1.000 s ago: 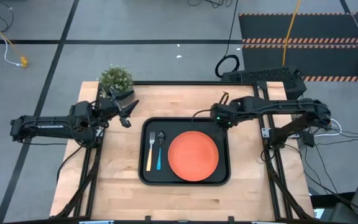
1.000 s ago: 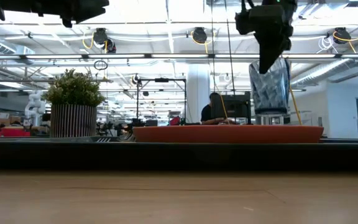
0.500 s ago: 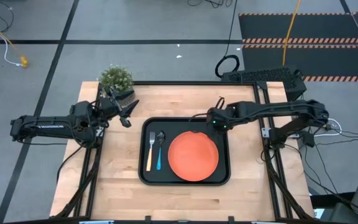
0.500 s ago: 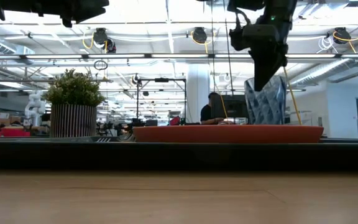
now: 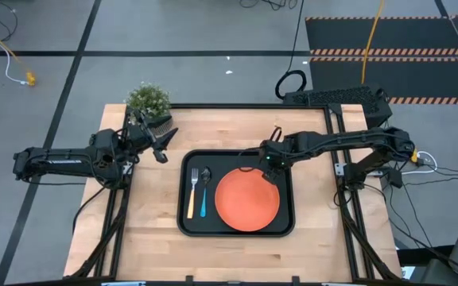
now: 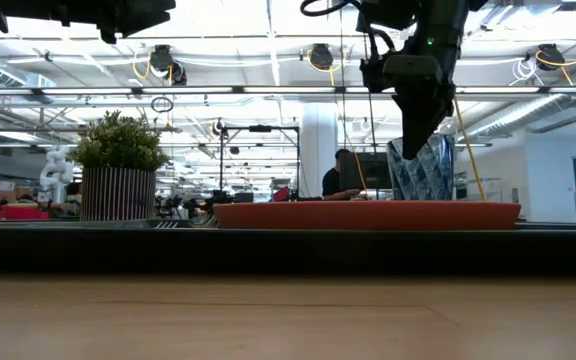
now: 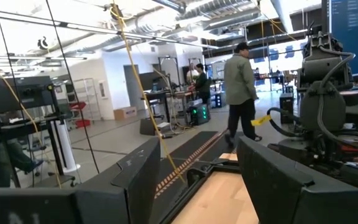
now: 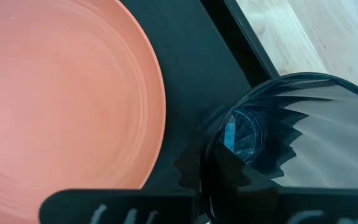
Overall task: Pick and place plate/cup/fork/spoon on tray
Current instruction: Put the blue cup to the top right of the orange plate on the black table tray
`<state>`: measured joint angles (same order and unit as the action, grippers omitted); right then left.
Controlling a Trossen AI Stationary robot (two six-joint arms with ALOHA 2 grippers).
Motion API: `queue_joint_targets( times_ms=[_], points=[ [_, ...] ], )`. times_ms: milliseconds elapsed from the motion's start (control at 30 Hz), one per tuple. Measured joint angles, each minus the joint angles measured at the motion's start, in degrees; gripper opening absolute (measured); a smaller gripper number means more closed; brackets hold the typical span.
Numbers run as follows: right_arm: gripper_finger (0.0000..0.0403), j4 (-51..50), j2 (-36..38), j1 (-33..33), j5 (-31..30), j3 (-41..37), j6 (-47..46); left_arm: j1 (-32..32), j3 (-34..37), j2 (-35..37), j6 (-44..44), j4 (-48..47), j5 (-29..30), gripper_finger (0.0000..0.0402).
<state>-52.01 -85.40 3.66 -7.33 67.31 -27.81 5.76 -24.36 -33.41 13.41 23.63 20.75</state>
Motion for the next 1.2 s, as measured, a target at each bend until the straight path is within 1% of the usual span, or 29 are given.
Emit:
queue_joint_targets(
  times_ms=[100, 300, 800, 1200],
  points=[
    [0.0000, 1.7, 0.0, 0.0, -0.1, -0.6, 0.0, 0.0, 0.0, 0.0, 0.0, 0.0, -0.1, 0.0216],
    [0.0001, 6.0, 0.2, 0.1, 1.3, -4.8, -1.0, 0.0, 0.0, 0.0, 0.0, 0.0, -0.1, 0.0216],
    [0.0003, 6.0, 0.1, 0.9, 1.3, -5.6, 0.5, 0.0, 0.0, 0.0, 0.0, 0.0, -0.1, 0.0216],
    [0.0004, 5.2, 0.1, 0.9, -0.1, -5.6, 3.3, 0.0, 0.0, 0.0, 0.1, 0.0, -0.1, 0.0216]
  ],
)
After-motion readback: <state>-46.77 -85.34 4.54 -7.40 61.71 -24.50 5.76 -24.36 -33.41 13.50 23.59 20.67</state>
